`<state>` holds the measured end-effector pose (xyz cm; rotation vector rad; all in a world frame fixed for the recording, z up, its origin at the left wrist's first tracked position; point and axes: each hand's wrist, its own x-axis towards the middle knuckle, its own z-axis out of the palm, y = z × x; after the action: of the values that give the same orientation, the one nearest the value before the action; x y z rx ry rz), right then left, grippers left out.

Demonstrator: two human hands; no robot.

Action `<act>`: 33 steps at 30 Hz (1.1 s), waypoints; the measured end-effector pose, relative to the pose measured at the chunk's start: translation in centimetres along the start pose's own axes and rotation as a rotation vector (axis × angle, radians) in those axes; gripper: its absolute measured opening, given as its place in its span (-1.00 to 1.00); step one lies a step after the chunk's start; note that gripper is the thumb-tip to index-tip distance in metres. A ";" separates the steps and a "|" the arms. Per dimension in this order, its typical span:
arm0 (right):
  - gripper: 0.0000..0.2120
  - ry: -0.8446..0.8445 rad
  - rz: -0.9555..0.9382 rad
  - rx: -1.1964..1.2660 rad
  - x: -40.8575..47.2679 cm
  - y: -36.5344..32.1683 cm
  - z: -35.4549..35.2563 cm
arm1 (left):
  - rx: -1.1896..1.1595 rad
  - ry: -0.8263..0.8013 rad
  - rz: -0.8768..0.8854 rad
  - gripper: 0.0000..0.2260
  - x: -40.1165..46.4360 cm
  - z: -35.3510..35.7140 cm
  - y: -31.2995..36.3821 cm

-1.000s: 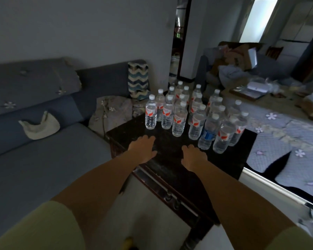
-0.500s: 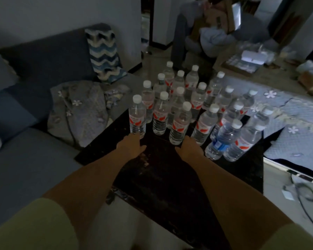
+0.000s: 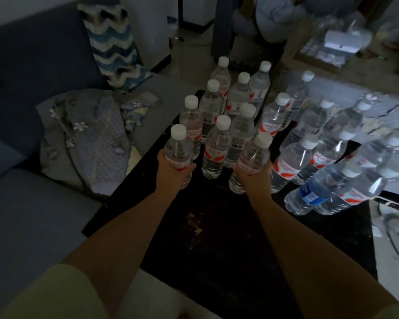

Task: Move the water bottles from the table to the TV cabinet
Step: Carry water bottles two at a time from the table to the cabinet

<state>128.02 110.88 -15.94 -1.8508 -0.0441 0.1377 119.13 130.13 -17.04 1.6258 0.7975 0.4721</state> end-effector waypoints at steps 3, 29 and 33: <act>-0.20 -0.006 0.008 -0.068 0.5 0.5 0.0 | 0.088 0.037 0.014 -0.29 0.5 0.1 -0.5; -0.42 -0.222 0.064 -0.214 -7.6 0.1 -12.7 | 0.174 -0.586 -0.132 -0.33 -13.1 3.9 3.5; -0.42 -0.113 0.063 -0.264 -8.6 -0.4 -19.5 | 0.193 -0.600 -0.043 -0.34 -16.9 8.7 5.5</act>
<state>121.77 91.50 -9.61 -2.1070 -0.0854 0.2921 114.92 111.57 -11.48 1.7914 0.4281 -0.1349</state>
